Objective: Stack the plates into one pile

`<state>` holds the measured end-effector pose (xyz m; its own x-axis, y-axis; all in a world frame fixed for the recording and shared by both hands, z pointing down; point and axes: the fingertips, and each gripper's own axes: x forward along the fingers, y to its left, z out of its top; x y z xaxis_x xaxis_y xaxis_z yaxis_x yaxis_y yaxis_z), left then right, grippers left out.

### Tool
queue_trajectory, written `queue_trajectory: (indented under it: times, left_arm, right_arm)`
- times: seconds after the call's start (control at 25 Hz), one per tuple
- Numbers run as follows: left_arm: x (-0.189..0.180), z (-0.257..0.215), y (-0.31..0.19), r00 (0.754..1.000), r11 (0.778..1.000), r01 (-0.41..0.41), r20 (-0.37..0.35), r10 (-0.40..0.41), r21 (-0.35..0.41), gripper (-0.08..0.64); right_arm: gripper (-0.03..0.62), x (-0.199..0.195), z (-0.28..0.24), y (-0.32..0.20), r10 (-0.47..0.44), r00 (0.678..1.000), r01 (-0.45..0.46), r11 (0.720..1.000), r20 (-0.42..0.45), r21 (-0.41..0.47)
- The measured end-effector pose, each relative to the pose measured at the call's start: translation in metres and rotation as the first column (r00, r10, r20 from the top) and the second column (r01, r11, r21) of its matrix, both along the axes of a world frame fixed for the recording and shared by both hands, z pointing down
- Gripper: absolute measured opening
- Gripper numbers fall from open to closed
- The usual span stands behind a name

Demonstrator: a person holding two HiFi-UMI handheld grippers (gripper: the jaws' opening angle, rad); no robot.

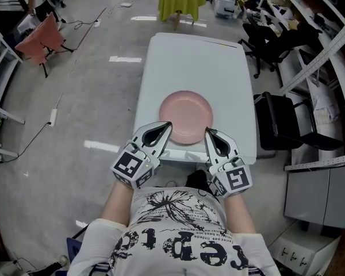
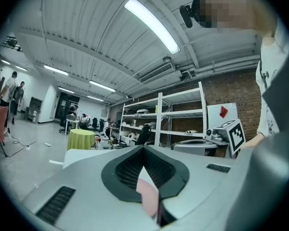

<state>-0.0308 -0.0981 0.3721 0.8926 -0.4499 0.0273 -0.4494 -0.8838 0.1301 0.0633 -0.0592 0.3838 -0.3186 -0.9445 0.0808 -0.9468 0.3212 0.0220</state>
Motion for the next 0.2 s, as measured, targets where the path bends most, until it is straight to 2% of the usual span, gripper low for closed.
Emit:
queue_trajectory:
  times: [0.2]
  left_arm:
    - [0.0017, -0.0054, -0.0016, 1.000, 1.000, -0.002, 0.009, 0.002, 0.005, 0.002]
  right_arm:
    - [0.005, 0.0010, -0.0055, -0.0024, 0.001, 1.000, -0.001, 1.000, -0.015, 0.006]
